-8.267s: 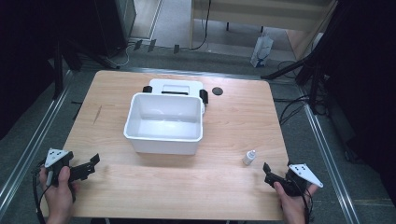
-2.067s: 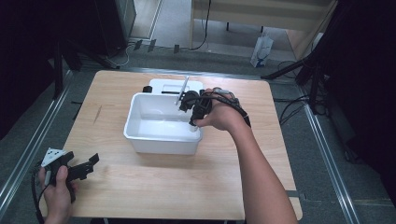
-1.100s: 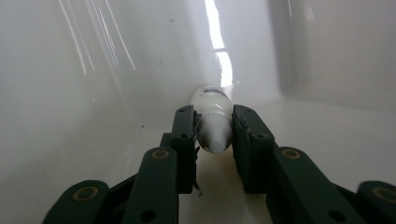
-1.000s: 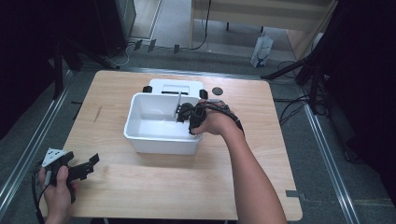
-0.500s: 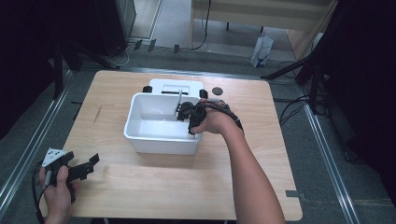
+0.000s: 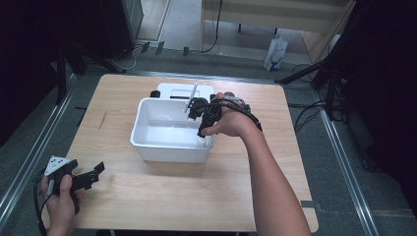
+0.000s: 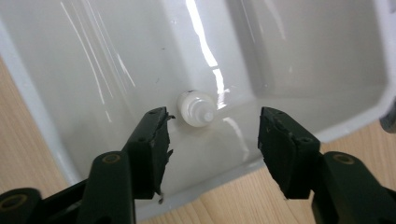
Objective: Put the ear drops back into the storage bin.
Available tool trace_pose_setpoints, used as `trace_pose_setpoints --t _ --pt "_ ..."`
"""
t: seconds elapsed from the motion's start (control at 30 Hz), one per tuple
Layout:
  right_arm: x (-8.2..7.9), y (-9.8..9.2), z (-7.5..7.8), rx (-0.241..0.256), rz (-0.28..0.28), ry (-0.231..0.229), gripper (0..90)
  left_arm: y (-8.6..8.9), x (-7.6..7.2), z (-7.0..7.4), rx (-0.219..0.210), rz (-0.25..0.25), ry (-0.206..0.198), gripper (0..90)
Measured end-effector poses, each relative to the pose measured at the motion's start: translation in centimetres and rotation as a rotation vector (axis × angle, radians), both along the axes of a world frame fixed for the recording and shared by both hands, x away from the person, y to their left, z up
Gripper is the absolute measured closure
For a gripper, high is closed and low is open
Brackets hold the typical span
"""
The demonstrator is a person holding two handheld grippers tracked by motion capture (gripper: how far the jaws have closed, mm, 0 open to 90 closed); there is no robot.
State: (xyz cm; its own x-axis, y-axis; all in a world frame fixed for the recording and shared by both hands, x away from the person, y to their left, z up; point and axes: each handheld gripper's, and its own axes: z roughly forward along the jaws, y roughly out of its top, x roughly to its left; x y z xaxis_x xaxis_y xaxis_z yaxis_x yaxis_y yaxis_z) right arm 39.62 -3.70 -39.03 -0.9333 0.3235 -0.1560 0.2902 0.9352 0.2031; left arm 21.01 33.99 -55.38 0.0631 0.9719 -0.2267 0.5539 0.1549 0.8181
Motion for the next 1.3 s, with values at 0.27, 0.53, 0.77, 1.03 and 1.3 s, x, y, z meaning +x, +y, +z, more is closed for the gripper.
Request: trace_pose_setpoints --t 0.27,0.53,0.77,1.03,1.3 --pt "-0.7 -0.9 2.1 -0.003 -0.07 -0.034 26.2 0.0 0.0 0.0 -0.001 0.0 0.002 0.4" --pt "-1.3 -3.3 2.6 0.013 -0.17 -0.041 0.0 0.0 0.0 0.0 0.002 -0.001 0.002 0.4" --pt "-2.1 -6.1 2.2 0.042 -0.236 -0.043 0.0 0.0 0.0 0.0 0.003 0.0 0.001 0.4" --pt "-3.0 -9.0 1.0 0.052 -0.297 -0.039 0.0 0.0 0.0 0.0 0.003 -0.001 0.003 0.4" --pt "-3.6 -10.9 0.1 0.072 -0.33 -0.041 0.0 -0.1 0.0 0.0 0.005 0.0 0.004 0.4"
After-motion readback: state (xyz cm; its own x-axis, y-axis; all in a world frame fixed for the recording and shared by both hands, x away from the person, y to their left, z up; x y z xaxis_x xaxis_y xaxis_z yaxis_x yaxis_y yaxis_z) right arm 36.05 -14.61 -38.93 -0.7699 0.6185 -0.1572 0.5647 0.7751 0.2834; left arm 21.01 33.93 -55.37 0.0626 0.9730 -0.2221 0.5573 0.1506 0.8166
